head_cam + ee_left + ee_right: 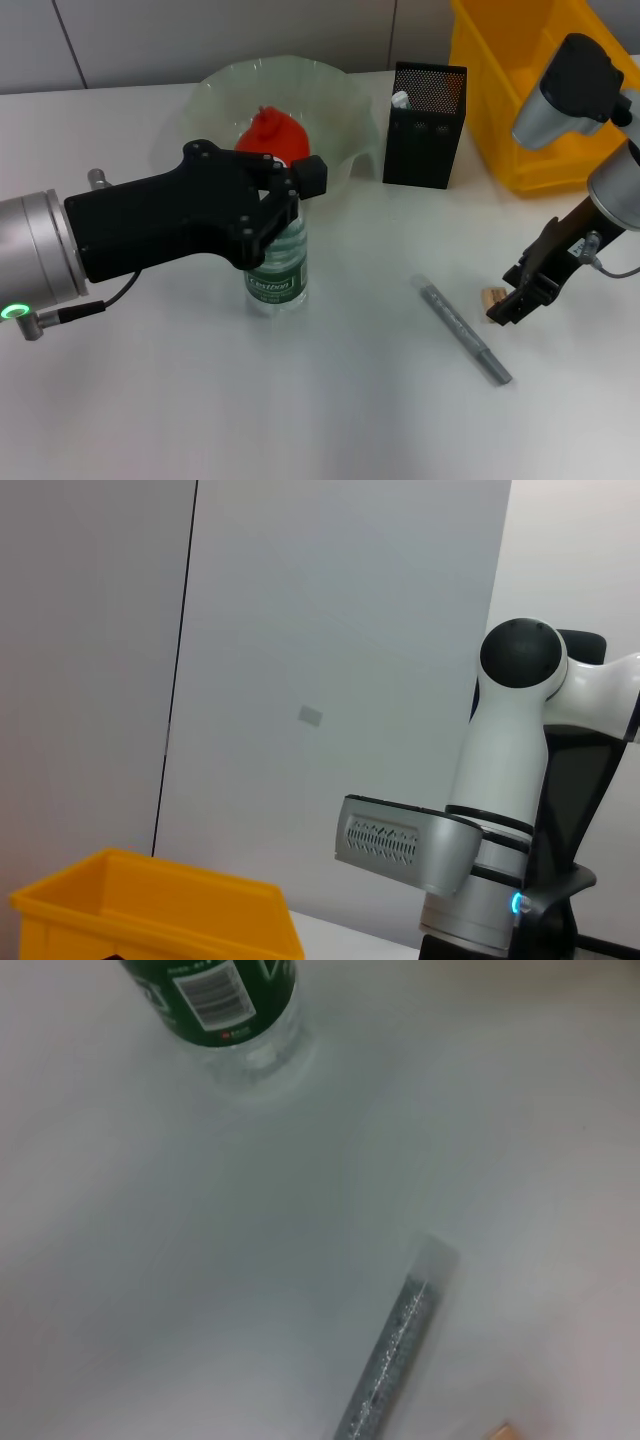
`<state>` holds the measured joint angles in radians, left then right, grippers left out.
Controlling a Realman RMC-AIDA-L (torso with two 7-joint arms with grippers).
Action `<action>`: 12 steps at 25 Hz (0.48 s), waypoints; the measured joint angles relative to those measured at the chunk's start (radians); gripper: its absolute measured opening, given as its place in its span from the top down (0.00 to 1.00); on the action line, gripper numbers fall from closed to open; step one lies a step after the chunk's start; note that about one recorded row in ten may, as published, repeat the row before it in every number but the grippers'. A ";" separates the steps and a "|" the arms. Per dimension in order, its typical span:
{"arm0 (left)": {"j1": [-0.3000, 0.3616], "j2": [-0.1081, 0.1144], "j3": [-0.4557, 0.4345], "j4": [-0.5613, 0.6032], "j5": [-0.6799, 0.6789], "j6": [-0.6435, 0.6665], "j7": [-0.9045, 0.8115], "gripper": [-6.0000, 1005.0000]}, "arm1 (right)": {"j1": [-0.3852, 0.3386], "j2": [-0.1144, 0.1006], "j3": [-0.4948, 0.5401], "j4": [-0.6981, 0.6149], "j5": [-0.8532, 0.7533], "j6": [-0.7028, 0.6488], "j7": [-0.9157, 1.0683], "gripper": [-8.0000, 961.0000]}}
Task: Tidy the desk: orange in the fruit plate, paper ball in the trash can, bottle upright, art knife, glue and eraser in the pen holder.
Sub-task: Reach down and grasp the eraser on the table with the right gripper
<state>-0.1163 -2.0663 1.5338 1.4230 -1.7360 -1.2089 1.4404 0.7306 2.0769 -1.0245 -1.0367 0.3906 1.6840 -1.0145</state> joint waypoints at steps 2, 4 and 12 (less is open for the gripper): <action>-0.001 0.000 0.000 0.000 0.000 -0.002 0.000 1.00 | -0.001 0.000 0.000 0.000 0.000 -0.004 0.005 0.37; -0.001 0.000 0.000 0.000 0.000 -0.002 0.000 1.00 | -0.002 0.000 0.000 0.002 0.000 -0.010 0.011 0.37; 0.001 0.000 -0.002 0.001 0.002 -0.003 0.000 1.00 | 0.005 0.000 0.000 0.029 0.005 -0.040 0.053 0.37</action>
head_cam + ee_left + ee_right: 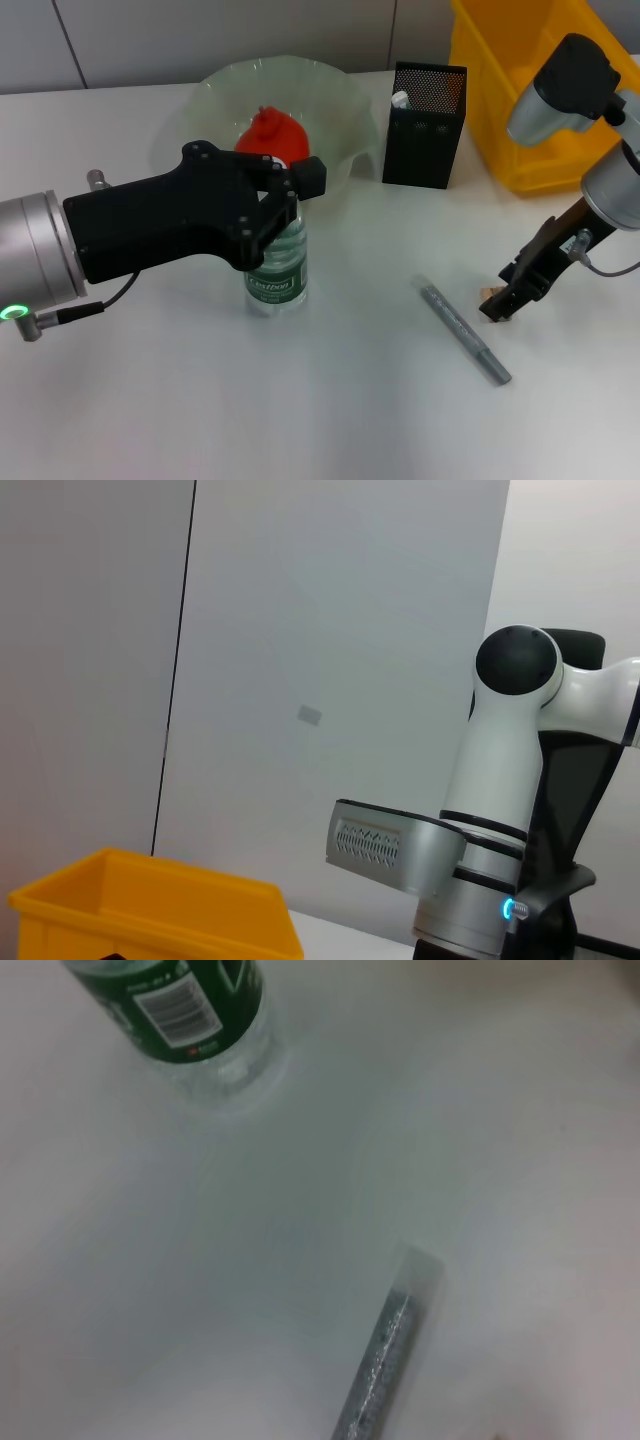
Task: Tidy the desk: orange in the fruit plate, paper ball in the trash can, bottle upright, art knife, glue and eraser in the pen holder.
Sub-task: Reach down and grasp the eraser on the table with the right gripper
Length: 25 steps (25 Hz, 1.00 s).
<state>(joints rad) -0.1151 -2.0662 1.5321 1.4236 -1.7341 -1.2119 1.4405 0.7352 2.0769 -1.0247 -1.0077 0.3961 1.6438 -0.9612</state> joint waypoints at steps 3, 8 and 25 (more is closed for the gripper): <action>-0.001 0.000 -0.004 0.000 0.000 -0.002 0.000 1.00 | 0.001 0.000 0.004 0.001 0.004 -0.010 0.024 0.37; -0.001 0.000 -0.013 -0.001 0.001 -0.011 0.000 1.00 | -0.002 0.001 0.011 -0.002 0.041 -0.018 0.084 0.37; -0.035 0.001 -0.069 -0.038 0.002 -0.056 0.016 1.00 | -0.131 0.004 0.022 -0.116 0.257 -0.013 0.247 0.37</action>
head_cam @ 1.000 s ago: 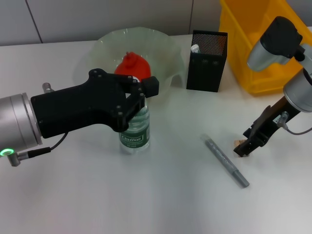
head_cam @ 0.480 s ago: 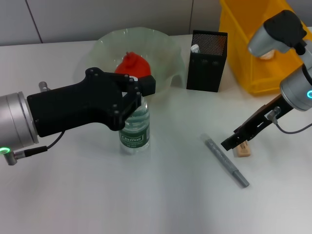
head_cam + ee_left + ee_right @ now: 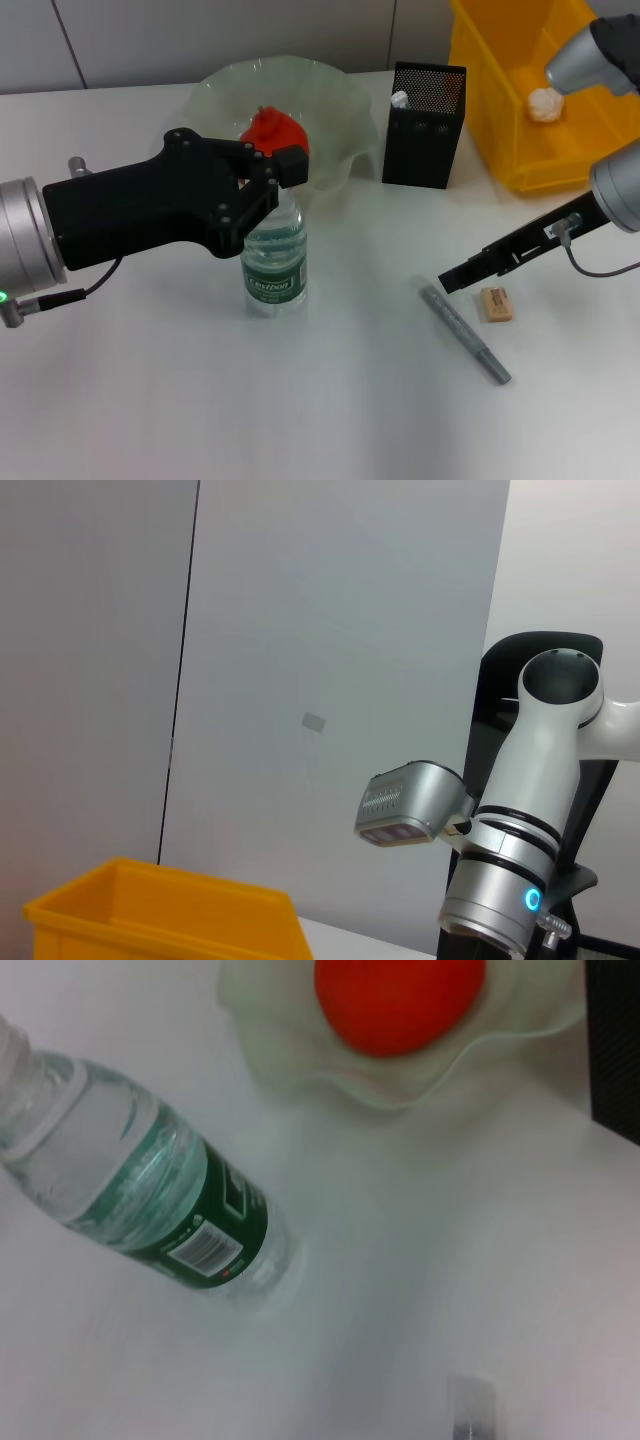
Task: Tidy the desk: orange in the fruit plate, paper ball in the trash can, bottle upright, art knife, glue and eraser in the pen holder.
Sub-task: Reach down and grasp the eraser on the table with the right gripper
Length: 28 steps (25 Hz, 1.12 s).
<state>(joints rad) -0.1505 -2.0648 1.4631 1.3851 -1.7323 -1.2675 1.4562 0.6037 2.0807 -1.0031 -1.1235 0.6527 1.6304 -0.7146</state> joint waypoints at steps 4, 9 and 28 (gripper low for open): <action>-0.004 -0.001 -0.006 -0.004 0.000 -0.003 0.008 1.00 | -0.011 0.001 0.002 -0.013 0.007 -0.001 0.030 0.37; -0.010 -0.001 -0.007 -0.021 0.000 -0.005 0.014 1.00 | -0.010 -0.002 -0.008 -0.008 -0.005 0.002 0.044 0.37; -0.005 -0.006 0.005 -0.065 -0.034 -0.012 0.034 1.00 | 0.073 -0.037 -0.065 0.023 -0.206 0.078 -0.001 0.37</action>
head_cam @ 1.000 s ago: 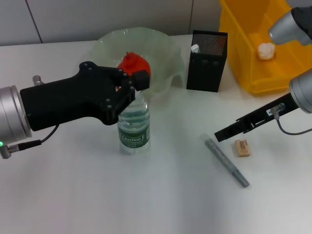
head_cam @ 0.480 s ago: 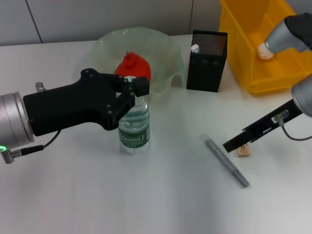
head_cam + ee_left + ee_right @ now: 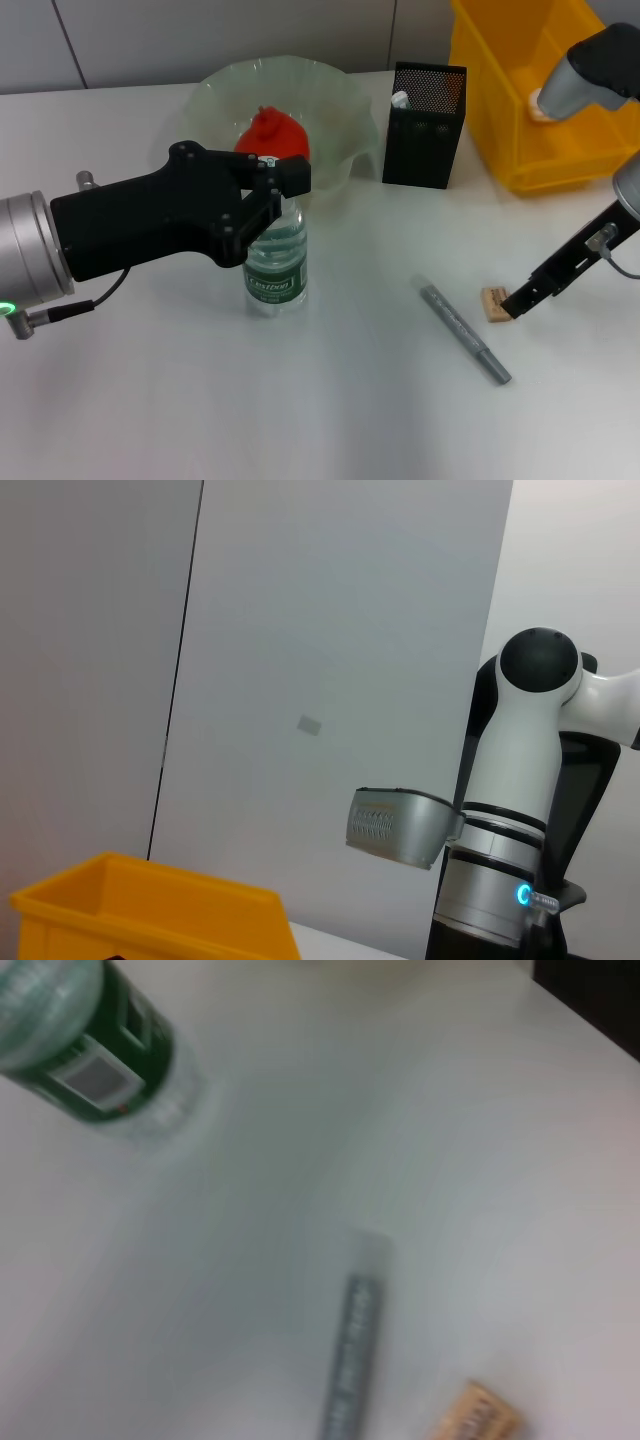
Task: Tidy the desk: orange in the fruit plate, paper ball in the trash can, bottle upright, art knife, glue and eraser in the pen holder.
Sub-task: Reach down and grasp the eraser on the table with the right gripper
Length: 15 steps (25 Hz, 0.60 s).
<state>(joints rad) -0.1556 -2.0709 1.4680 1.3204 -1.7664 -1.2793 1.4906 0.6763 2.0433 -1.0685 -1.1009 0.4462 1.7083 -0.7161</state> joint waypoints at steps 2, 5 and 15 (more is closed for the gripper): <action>0.001 0.000 0.000 0.000 0.000 0.000 0.000 1.00 | 0.012 0.000 0.000 0.015 -0.036 -0.013 -0.020 0.37; 0.002 0.000 0.000 0.000 0.000 0.000 0.000 1.00 | 0.025 0.002 -0.004 0.031 -0.066 -0.037 -0.049 0.37; 0.005 0.002 -0.004 0.000 -0.001 0.000 0.000 1.00 | 0.054 0.008 -0.010 0.057 -0.079 -0.091 -0.163 0.37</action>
<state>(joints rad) -0.1503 -2.0693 1.4643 1.3208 -1.7672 -1.2793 1.4911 0.7298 2.0518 -1.0784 -1.0440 0.3673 1.6170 -0.8793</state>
